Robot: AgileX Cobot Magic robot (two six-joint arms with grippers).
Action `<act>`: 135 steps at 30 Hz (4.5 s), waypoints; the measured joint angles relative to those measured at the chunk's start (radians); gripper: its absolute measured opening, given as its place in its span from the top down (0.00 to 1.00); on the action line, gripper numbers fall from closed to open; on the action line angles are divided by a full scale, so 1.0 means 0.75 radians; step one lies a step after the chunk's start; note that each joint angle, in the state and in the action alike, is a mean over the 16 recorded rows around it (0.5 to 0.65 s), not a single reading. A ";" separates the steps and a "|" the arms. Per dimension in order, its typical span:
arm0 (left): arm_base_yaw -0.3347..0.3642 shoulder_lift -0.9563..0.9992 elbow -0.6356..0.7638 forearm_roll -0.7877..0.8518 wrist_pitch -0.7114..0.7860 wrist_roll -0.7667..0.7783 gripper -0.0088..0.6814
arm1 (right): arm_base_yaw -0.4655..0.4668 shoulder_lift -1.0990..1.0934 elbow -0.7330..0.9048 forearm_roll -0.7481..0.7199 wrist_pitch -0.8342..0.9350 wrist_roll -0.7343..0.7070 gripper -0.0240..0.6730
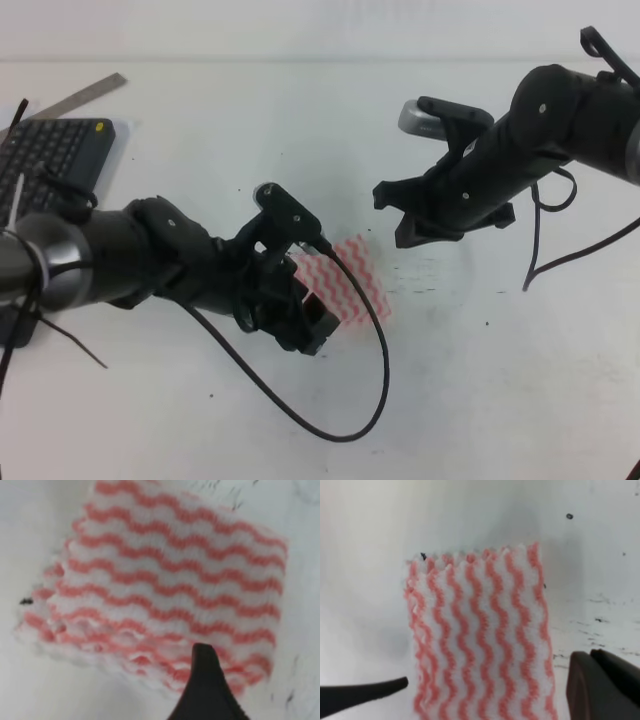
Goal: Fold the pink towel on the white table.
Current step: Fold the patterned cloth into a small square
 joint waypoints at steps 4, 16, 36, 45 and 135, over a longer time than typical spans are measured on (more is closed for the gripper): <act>0.000 0.020 0.000 0.012 -0.028 0.000 0.36 | -0.003 0.000 0.000 -0.001 0.000 0.000 0.99; 0.000 0.044 0.000 0.011 -0.136 0.007 0.43 | -0.005 0.000 0.000 0.000 0.000 0.000 0.99; 0.000 0.042 0.000 -0.007 -0.115 0.084 0.58 | -0.005 0.000 0.000 0.010 0.000 0.000 0.99; 0.000 0.042 -0.001 -0.008 -0.126 0.091 0.82 | -0.005 0.000 0.000 0.011 0.000 0.000 0.99; 0.000 0.038 -0.014 -0.228 -0.097 0.575 0.98 | -0.005 0.000 0.000 0.027 -0.019 -0.035 0.99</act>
